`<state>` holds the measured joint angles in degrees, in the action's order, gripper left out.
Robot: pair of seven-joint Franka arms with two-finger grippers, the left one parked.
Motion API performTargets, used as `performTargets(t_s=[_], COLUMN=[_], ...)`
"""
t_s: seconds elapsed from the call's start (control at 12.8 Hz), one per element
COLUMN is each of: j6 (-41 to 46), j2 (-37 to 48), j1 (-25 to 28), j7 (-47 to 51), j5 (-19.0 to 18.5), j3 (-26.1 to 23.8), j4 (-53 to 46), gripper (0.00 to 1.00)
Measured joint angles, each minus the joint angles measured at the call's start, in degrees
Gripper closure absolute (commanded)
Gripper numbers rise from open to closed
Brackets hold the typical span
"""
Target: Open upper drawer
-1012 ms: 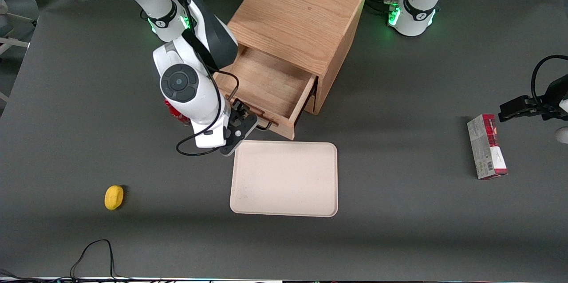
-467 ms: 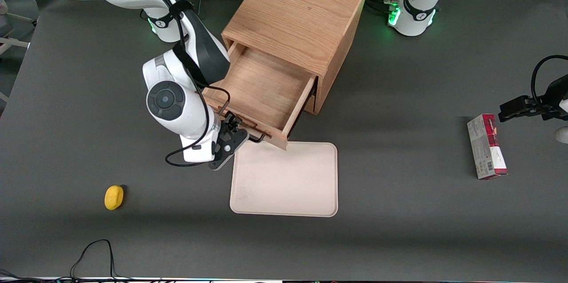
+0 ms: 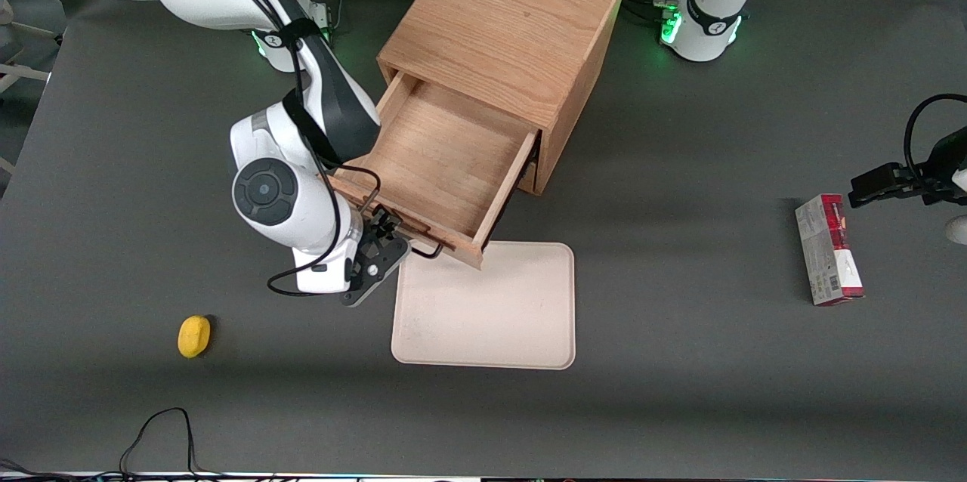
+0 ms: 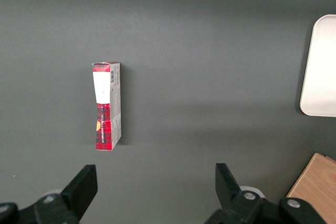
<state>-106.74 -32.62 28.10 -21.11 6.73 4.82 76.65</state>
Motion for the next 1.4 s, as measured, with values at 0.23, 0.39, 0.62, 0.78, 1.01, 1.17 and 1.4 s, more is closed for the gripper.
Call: performTargets(t_s=[0.23, 0.39, 0.62, 0.78, 1.01, 1.17, 1.4], j6=[0.0, 0.4, 1.2, 1.3, 3.2, 5.7, 10.3], j2=[-0.9, -1.3, -2.3, -2.6, -2.7, -2.7, -2.6], j1=[-0.9, -1.2, -1.5, -1.7, -1.8, -1.9, -2.5], j7=[0.0, -0.3, -1.8, -2.1, -2.1, -2.1, -0.5], j5=[0.0, 0.0, 0.0, 0.0, 0.0, 0.0, 0.0], j3=[0.0, 0.0, 0.0, 0.0, -0.1, -0.1, 0.1], j4=[-1.1, -1.7, -3.2, -3.3, -4.8, -7.3, -11.8], gripper=[0.0, 0.0, 0.0, 0.0, 0.0, 0.0, 0.0])
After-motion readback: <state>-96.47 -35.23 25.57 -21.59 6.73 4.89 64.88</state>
